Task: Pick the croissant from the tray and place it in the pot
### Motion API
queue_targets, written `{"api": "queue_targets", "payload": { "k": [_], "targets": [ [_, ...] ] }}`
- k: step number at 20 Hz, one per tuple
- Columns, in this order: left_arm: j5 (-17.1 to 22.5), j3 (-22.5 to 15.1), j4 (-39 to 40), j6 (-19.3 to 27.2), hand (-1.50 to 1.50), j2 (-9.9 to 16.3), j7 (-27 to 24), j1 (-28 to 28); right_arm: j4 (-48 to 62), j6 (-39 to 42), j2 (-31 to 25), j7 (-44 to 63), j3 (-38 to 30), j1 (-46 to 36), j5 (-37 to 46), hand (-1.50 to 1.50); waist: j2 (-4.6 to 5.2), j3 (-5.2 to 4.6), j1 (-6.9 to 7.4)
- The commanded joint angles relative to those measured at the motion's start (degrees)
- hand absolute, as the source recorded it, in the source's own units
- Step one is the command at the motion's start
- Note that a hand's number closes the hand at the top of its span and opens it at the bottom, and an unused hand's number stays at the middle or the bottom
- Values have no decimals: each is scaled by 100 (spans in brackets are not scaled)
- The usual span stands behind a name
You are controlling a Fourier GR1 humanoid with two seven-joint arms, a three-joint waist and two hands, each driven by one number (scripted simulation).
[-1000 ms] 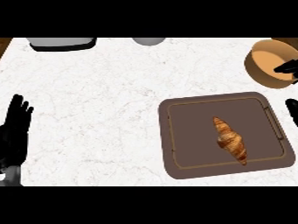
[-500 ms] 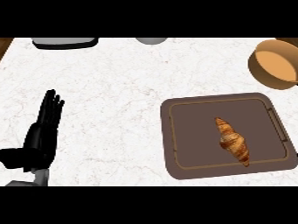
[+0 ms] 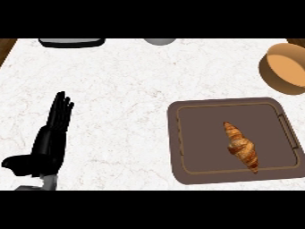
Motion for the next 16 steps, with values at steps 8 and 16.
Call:
{"api": "queue_targets", "payload": {
  "k": [8, 16],
  "targets": [
    [-69, 53, 370, -184, 0, -134, -102, -223, -1408, -283, -117, 2774, 1178, 312, 2559, -150, 25, -2, 124],
    [-91, 375, 605, -471, 0, -279, -164, -400, -1096, 91, 309, 3529, 1742, -310, 3462, -150, 18, 4, 102]
  ]
}}
